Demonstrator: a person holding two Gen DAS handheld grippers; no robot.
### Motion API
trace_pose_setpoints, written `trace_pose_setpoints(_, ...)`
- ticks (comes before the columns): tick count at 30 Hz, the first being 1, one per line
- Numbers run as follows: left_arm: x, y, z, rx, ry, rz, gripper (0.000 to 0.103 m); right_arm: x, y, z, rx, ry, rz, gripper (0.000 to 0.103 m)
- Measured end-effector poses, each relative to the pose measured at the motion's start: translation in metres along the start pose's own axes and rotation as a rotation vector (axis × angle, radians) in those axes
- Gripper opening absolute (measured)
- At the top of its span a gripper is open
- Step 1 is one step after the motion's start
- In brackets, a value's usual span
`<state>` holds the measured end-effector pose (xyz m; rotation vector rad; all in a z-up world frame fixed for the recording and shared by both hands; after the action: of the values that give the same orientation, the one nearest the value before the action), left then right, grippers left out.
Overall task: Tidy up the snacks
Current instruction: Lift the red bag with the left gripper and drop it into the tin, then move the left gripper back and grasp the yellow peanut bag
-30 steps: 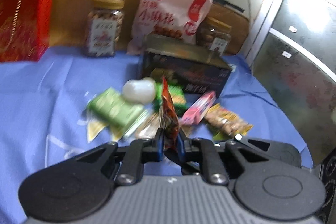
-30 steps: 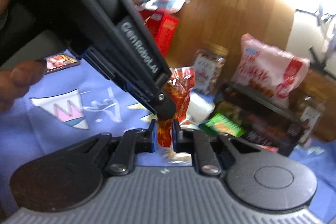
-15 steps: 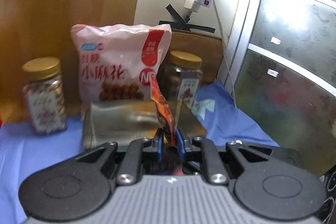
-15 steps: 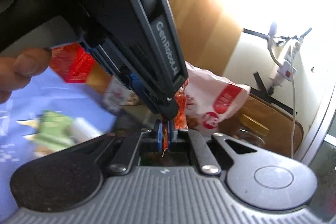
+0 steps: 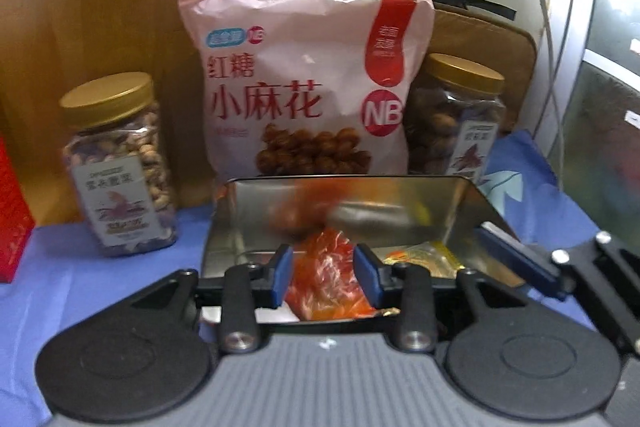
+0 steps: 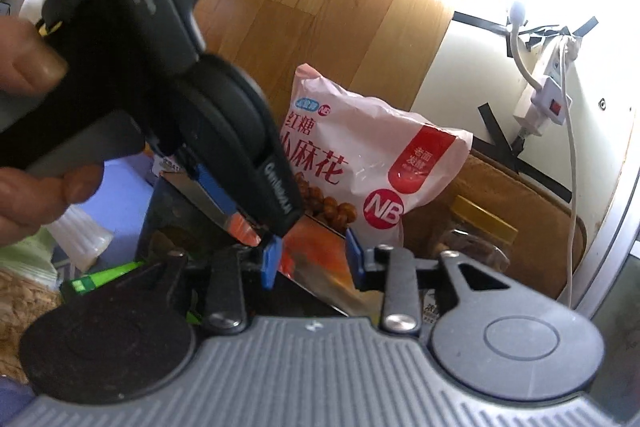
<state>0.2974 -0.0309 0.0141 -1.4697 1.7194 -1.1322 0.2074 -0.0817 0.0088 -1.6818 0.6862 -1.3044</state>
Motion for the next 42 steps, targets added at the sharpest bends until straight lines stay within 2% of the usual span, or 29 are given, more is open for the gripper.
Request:
trace_pose_setpoints(4,-0.004,0.000,-0.019,0.011,-0.070,0.044,0.035,0.004,-0.005,-0.016,0.013,0.020,0.014,0.039)
trace_pose_setpoints(8,-0.003,0.005,-0.038,0.010,-0.101,0.060,0.040,0.009,-0.004,-0.044,0.011,0.055,0.055,0.039)
trace_pose_setpoints(12,0.000,0.018,-0.051,-0.003,-0.134,0.092,0.041,0.013,0.004,-0.079,0.010,0.075,0.143,0.044)
trace_pose_setpoints(18,0.001,0.040,-0.064,-0.032,-0.176,0.094,0.041,0.007,0.014,-0.113,-0.011,0.042,0.229,0.045)
trace_pose_setpoints(24,0.004,0.052,-0.079,-0.041,-0.212,0.108,0.042,-0.010,0.023,-0.125,-0.079,-0.025,0.243,0.049)
trace_pose_setpoints(32,0.010,0.061,-0.092,-0.041,-0.232,0.129,0.044,-0.015,0.040,-0.130,-0.169,-0.023,0.253,0.050)
trace_pose_setpoints(35,0.011,0.063,-0.095,-0.041,-0.234,0.134,0.044,-0.013,0.048,-0.133,-0.199,-0.016,0.282,0.059)
trace_pose_setpoints(42,0.013,0.068,-0.100,-0.036,-0.242,0.139,0.044,-0.002,0.062,-0.135,-0.246,-0.012,0.389,0.060)
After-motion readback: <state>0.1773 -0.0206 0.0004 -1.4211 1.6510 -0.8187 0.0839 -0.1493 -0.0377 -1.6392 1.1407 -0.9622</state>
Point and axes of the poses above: each gripper's, at about its wrist camera, not at the fingertips, and z roughly the way its jaws point, x to its right, y to its underside, the point moved 9 cm from there along z, roughly the way its jaws point, and after that the axes turned 10 degrees about x, right-handed, at the moved point
